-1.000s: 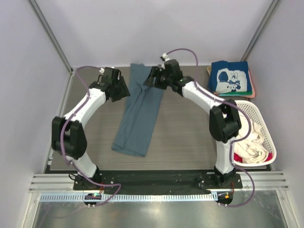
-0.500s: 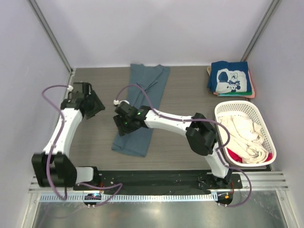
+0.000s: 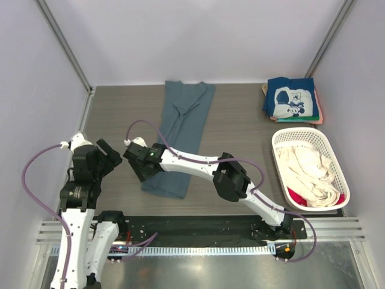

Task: Fold and stack the t-shirts
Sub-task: Fold the tshirt

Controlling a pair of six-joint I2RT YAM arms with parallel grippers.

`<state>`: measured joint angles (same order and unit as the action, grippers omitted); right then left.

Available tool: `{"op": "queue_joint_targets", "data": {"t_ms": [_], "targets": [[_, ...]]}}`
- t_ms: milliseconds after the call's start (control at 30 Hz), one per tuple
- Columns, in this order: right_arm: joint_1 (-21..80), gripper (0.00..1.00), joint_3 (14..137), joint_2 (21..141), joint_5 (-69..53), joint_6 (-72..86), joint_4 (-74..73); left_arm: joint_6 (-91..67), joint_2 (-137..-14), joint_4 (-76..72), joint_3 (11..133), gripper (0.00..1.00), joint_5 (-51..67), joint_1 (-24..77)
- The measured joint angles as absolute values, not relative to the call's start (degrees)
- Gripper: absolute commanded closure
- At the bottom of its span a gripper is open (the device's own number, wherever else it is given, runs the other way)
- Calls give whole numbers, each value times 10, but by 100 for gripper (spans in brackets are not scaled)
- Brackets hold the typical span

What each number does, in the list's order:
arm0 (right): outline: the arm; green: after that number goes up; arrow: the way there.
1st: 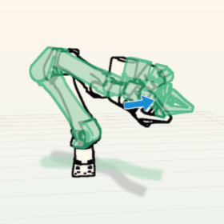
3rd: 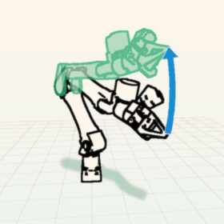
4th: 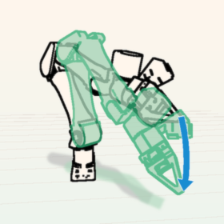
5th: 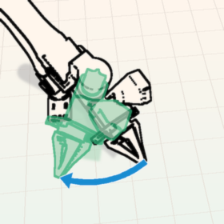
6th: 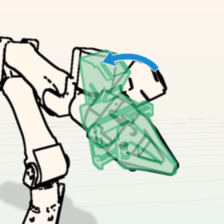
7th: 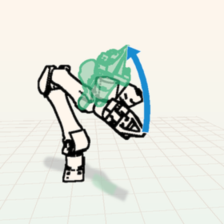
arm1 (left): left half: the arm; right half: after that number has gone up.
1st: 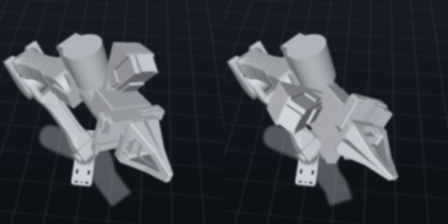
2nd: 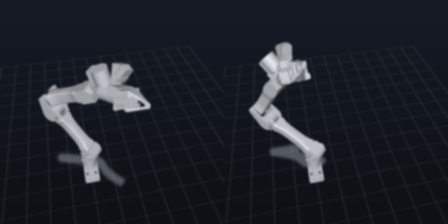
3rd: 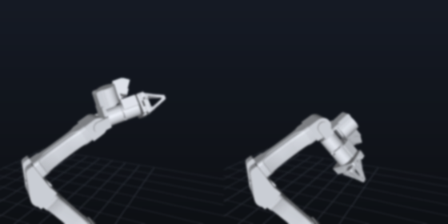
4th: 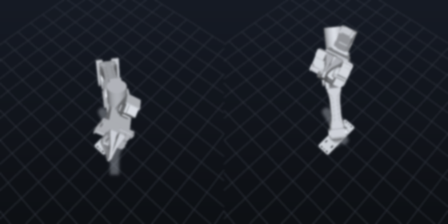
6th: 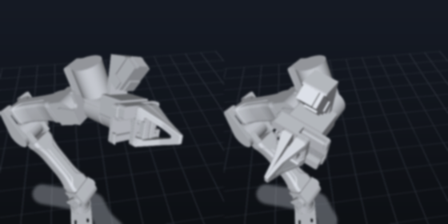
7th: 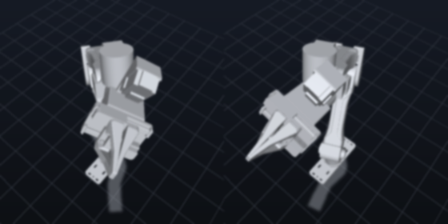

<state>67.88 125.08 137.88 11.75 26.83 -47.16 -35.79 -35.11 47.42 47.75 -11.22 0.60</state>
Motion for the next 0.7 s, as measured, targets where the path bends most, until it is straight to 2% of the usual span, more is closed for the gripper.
{"op": "queue_joint_targets", "data": {"t_ms": [333, 467, 700], "targets": [[686, 40, 1290, 1414, 134, 266, -509, -355, -365, 472, 477, 27, -124, 3], [687, 37, 1302, 1418, 135, 264, -510, -355, -359, 472, 476, 27, -125, 4], [693, 39, 1311, 1418, 131, 265, -491, -355, -348, 478, 475, 27, -130, 3]]}}
